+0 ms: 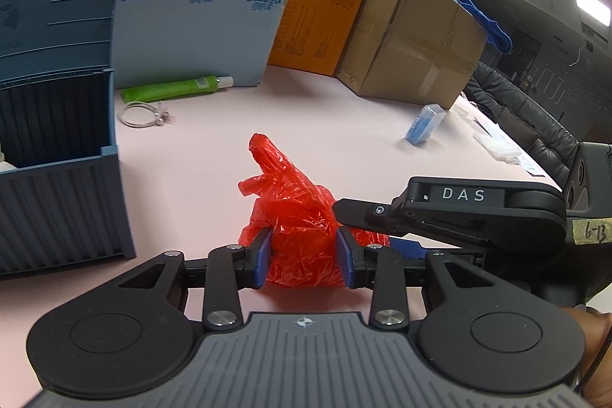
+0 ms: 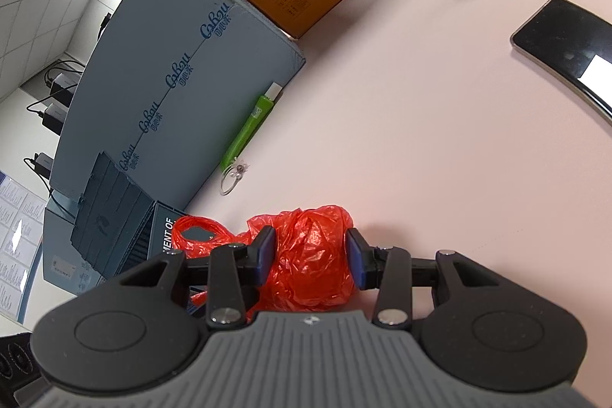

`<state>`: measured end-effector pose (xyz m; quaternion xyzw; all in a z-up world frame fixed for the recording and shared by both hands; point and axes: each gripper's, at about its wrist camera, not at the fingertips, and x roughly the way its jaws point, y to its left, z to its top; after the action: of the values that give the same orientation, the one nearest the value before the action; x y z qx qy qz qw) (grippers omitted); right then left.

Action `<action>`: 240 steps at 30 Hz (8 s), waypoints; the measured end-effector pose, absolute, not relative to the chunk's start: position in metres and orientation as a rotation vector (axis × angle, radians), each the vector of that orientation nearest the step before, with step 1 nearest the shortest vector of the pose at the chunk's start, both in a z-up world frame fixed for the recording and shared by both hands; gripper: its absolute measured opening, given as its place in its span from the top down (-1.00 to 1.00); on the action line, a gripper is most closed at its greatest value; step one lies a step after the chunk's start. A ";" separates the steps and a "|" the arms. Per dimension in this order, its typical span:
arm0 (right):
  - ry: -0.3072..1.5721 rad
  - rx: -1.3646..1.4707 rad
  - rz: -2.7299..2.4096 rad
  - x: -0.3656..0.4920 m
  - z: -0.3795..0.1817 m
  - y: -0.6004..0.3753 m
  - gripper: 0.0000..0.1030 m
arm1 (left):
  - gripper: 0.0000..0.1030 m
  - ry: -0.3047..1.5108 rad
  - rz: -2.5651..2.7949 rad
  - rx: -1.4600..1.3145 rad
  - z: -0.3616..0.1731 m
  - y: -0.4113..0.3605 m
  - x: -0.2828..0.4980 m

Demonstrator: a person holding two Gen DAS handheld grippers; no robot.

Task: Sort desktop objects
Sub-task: 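Lift the red bag with the right tool, then carry the red bag with the right tool over the teal box, then lower the red bag into the teal box and open the right tool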

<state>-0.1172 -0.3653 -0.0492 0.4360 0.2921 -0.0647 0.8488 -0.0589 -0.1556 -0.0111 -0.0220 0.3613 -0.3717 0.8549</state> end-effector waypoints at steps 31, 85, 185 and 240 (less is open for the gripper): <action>0.642 0.915 -0.113 -0.103 -0.043 -0.336 0.15 | 0.40 0.763 -0.746 -0.060 -0.002 -0.122 -0.046; 0.569 0.877 -0.156 -0.101 -0.026 -0.337 0.13 | 0.40 0.722 -0.810 -0.096 0.012 -0.128 -0.023; 0.447 0.677 -0.060 -0.060 0.024 -0.279 0.12 | 0.37 0.568 -0.745 -0.224 0.049 -0.069 -0.014; 0.578 0.584 0.190 0.014 0.015 -0.188 0.11 | 0.36 0.565 -0.469 -0.273 0.038 0.026 0.000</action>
<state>0.0140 -0.1883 0.0149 0.2836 0.2806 0.0923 0.9123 -0.0004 0.0255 0.0378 -0.1330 0.2755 -0.2287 0.9242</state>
